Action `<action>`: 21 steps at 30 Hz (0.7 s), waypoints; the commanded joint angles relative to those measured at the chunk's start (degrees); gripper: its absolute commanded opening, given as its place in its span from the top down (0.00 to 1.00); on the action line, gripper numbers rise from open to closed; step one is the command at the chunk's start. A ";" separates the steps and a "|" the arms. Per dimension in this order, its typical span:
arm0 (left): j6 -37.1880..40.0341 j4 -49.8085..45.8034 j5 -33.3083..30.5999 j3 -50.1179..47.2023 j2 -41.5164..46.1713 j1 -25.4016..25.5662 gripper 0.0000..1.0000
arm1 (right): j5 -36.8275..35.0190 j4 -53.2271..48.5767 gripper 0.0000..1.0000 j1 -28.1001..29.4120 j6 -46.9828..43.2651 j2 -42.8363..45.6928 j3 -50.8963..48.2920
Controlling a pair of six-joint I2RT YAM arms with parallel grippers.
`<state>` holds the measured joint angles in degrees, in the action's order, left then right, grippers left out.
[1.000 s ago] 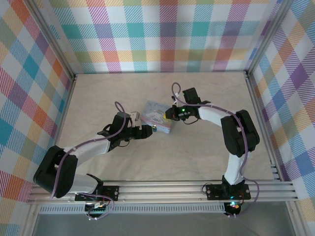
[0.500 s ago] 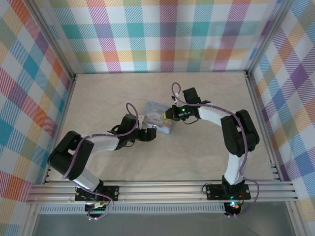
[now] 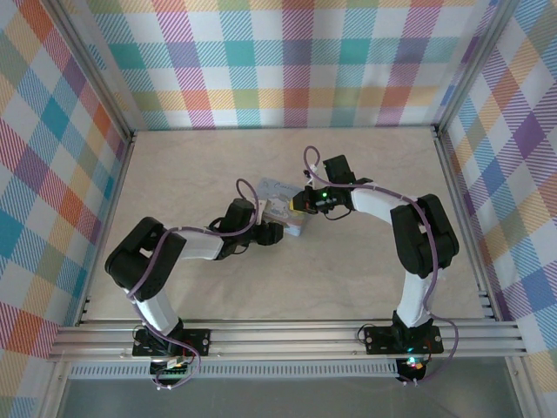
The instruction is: Unlock the padlock with the key
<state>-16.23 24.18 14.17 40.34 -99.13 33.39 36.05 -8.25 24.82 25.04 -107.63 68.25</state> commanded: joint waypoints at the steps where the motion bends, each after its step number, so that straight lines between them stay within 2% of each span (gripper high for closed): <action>1: 1.08 2.50 -0.09 1.76 -0.80 1.28 0.47 | -2.17 -3.46 0.97 0.05 -0.68 -1.36 -2.50; 9: -0.42 1.94 -3.47 2.64 -1.78 3.04 0.54 | -1.95 -3.17 0.97 0.06 -0.43 -1.26 -2.73; 21: -5.32 2.33 -5.28 3.54 -2.46 3.34 0.64 | -1.81 -2.80 0.97 0.05 -0.08 -0.92 -2.95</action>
<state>-19.92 24.14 9.74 41.95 -100.77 35.92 36.23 -7.38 24.71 25.06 -107.53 67.81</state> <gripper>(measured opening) 0.372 0.066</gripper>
